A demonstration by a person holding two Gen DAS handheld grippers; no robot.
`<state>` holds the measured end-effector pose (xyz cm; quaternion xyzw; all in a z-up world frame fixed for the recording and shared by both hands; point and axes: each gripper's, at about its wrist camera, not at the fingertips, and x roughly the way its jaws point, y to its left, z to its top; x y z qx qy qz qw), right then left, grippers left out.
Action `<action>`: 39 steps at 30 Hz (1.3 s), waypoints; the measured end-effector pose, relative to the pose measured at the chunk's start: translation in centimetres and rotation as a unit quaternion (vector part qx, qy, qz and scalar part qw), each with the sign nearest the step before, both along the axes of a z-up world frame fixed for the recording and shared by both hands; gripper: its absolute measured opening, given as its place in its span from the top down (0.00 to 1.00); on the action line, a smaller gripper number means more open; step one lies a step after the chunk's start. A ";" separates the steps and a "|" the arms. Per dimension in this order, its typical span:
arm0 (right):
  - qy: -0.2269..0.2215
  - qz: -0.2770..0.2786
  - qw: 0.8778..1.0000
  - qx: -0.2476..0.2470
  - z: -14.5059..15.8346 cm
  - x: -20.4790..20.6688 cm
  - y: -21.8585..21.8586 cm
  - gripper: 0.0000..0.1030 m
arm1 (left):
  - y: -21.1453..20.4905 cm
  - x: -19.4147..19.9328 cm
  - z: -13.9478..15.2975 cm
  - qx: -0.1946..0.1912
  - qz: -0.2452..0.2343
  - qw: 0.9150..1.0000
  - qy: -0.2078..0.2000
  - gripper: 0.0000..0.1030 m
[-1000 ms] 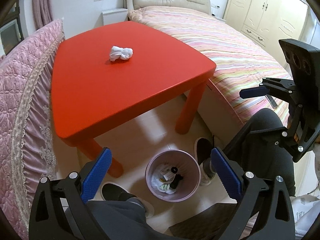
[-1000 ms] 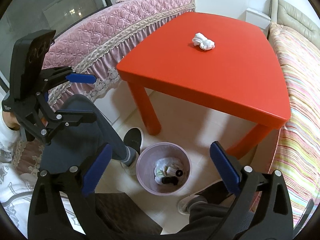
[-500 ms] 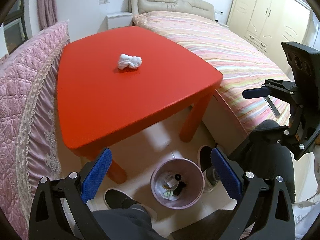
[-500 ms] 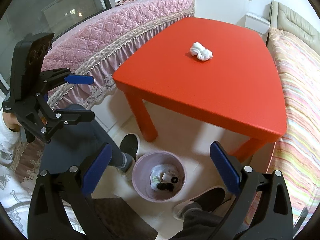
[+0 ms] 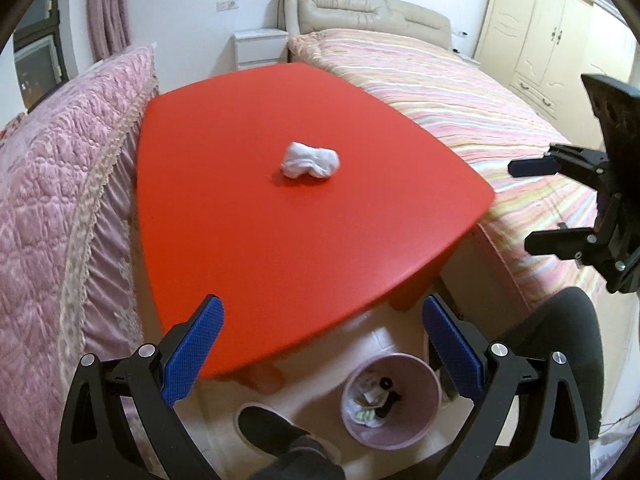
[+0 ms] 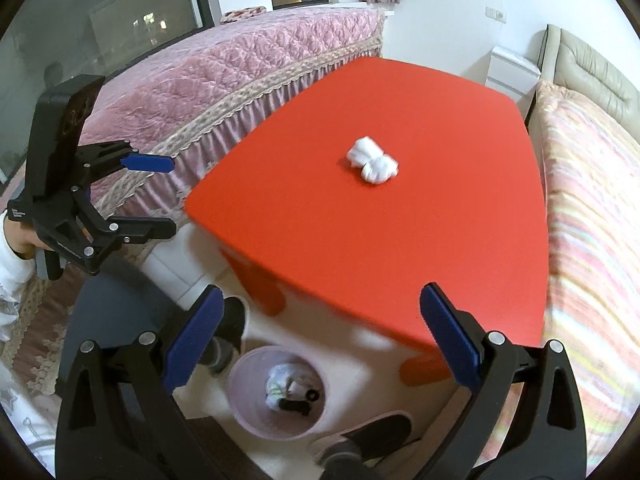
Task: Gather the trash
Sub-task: 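Move both tools back over the table toward the white socks, then grasp the white socks with the right tool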
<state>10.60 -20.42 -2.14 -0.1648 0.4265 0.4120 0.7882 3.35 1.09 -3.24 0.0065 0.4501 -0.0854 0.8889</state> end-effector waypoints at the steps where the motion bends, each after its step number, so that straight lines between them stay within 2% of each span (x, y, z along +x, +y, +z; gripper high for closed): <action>1: -0.001 0.002 1.000 0.000 0.1 0.6 0.3 0.06 | 0.3 0.7 0.0 -0.003 -0.001 1.000 0.002 0.07; 13: 0.000 0.028 0.999 -0.020 -1.6 9.0 4.8 0.06 | 3.5 8.6 0.2 -0.012 0.013 1.000 0.024 0.07; 17: -0.008 0.043 0.999 -0.030 -2.5 10.7 6.3 0.06 | 4.2 11.1 -0.2 -0.014 0.022 0.999 0.035 0.07; 27: 0.007 0.070 0.996 -0.055 -5.6 14.5 10.1 0.06 | 5.5 17.3 -1.6 -0.030 0.030 0.997 0.068 0.07; 33: 0.025 0.078 0.995 -0.063 -7.5 16.0 11.6 0.14 | 6.3 19.9 -3.3 -0.045 0.049 0.993 0.093 0.07; 39: 0.030 0.082 0.993 -0.074 -8.9 17.0 12.8 0.25 | 6.4 20.8 -4.1 -0.042 0.056 0.992 0.102 0.07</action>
